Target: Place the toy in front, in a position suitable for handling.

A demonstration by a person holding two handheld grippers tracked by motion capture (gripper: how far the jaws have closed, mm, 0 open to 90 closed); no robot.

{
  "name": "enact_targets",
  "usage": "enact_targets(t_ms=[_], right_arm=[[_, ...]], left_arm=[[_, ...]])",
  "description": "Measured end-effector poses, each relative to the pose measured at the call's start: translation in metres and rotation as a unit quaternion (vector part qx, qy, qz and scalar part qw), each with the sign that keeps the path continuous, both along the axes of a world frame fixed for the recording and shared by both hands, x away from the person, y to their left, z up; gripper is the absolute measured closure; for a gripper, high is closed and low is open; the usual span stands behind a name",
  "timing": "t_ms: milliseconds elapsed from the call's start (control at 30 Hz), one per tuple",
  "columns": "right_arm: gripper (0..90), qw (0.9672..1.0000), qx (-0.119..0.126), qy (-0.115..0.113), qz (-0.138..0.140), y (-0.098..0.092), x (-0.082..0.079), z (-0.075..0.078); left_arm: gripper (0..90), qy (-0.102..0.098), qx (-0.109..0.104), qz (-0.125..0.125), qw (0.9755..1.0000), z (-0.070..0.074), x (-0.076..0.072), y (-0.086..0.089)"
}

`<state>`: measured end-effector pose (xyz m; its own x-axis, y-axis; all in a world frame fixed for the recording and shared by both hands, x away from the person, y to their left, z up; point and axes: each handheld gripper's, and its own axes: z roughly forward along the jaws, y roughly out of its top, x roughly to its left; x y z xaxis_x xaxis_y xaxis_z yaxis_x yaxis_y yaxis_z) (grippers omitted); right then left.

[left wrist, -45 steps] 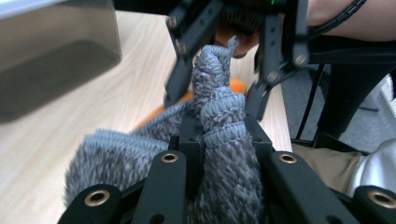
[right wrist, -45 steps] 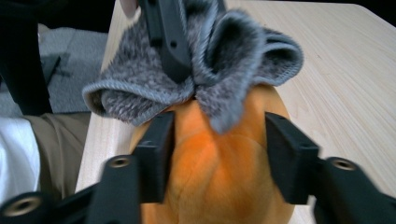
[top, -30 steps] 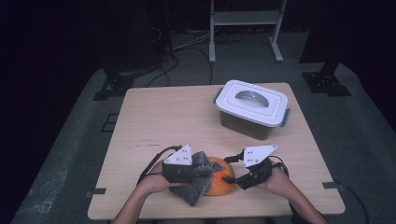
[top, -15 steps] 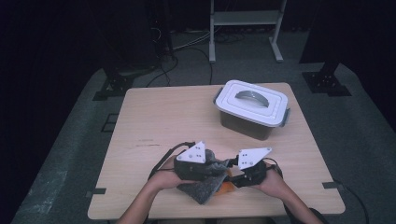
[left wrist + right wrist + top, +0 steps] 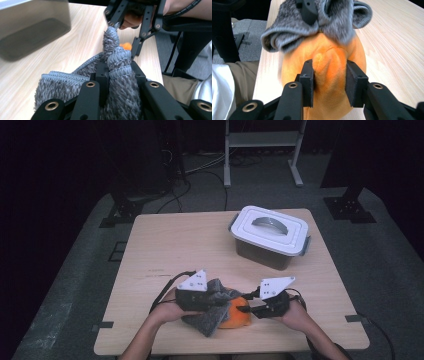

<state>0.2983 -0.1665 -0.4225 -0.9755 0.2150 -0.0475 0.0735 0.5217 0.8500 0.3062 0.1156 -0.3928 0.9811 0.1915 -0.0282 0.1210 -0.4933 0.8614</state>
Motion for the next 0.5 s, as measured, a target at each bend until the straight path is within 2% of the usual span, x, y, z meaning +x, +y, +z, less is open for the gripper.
enact_targets(t_ms=[133,333,500], right_arm=[[63.3,1.0,-0.001,-0.001,0.001,-0.001,0.0,0.0],[63.3,1.0,-0.002,-0.002,0.0,-0.004,0.001,-0.001],[63.3,0.9999,-0.008,-0.01,0.001,-0.006,0.0,-0.001]], left_arm=[[73.9,0.016,-0.018,0.026,0.9994,-0.009,0.002,0.022],[74.0,0.029,-0.011,0.05,0.9983,-0.02,0.004,0.042],[74.1,0.034,-0.01,0.07,0.9969,-0.023,0.006,0.054]])
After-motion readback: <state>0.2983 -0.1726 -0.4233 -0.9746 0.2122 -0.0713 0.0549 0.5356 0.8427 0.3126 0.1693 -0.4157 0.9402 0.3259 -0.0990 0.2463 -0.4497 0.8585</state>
